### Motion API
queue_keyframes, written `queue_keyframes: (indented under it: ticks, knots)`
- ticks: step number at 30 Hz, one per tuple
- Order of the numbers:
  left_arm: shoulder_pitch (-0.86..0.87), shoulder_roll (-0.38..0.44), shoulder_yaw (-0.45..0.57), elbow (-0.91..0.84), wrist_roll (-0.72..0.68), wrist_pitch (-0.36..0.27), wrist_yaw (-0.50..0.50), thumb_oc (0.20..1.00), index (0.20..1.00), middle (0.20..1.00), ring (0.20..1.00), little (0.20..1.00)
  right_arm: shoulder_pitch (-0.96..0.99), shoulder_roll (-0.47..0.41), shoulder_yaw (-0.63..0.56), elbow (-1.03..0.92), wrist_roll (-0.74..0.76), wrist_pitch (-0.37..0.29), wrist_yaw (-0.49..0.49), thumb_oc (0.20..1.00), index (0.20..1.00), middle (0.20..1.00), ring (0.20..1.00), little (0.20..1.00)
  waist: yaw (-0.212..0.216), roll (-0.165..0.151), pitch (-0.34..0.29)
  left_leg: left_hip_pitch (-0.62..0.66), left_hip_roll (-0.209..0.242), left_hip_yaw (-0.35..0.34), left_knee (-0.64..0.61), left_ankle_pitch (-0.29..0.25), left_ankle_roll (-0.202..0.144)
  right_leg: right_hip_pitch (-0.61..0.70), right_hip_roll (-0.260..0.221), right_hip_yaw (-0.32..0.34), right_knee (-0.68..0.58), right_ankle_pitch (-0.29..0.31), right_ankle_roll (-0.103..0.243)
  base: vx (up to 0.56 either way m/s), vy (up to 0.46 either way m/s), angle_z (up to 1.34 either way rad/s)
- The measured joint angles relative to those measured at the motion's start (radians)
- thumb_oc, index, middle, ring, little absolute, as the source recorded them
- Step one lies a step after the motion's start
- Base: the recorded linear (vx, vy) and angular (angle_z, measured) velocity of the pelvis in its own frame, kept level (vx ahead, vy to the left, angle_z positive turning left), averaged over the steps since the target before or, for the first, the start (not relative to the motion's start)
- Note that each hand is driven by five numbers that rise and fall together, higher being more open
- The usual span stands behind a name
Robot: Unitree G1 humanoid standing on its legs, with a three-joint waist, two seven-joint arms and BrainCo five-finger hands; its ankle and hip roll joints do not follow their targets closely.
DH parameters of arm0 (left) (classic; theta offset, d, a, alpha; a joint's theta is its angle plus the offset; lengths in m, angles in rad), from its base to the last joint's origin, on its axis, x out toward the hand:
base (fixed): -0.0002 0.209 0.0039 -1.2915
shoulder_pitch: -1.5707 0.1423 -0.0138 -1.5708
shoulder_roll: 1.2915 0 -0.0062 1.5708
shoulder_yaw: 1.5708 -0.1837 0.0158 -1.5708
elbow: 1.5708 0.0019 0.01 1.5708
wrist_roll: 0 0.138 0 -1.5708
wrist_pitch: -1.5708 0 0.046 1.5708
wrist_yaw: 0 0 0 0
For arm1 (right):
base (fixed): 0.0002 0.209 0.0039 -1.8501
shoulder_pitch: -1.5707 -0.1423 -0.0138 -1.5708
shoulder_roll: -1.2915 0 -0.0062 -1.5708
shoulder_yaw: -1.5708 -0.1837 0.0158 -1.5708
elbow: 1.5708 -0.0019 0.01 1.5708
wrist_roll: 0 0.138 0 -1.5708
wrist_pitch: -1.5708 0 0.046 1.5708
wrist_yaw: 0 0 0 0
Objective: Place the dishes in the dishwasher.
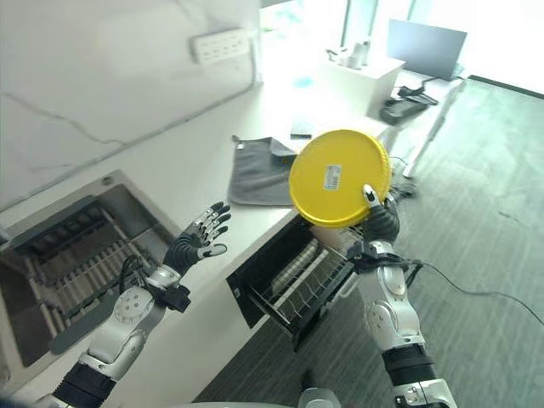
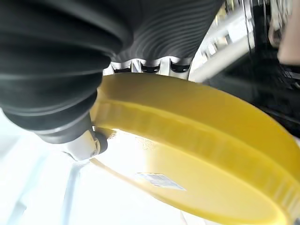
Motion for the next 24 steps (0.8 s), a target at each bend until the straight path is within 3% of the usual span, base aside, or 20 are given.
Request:
queue_keyframes:
  ticks: [12,24]
  knots:
    - [0.000,-0.004,0.005,0.001,0.001,0.015,0.000,1.000,1.000,1.000,1.000,1.000,0.204,0.037,-0.142,-0.079,0.085,-0.013,0.073,0.200,0.200,0.200,0.200,0.200,-0.097,-0.001,-0.013,0.027,-0.011,0.076,0.000,-0.024,-0.006,-0.021,0.002,0.057,0.000,0.011,0.012,0.00,-0.014,-0.18]
    - [0.034,-0.003,0.005,0.000,0.003,0.042,-0.006,1.000,1.000,1.000,1.000,1.000,0.213,0.098,-0.051,0.041,0.106,0.027,0.097,0.200,0.200,0.200,0.200,0.200,-0.066,0.012,-0.021,0.005,-0.039,0.052,-0.001,-0.032,0.007,-0.011,-0.033,0.038,-0.016,0.031,0.036,0.01,-0.008,0.04]
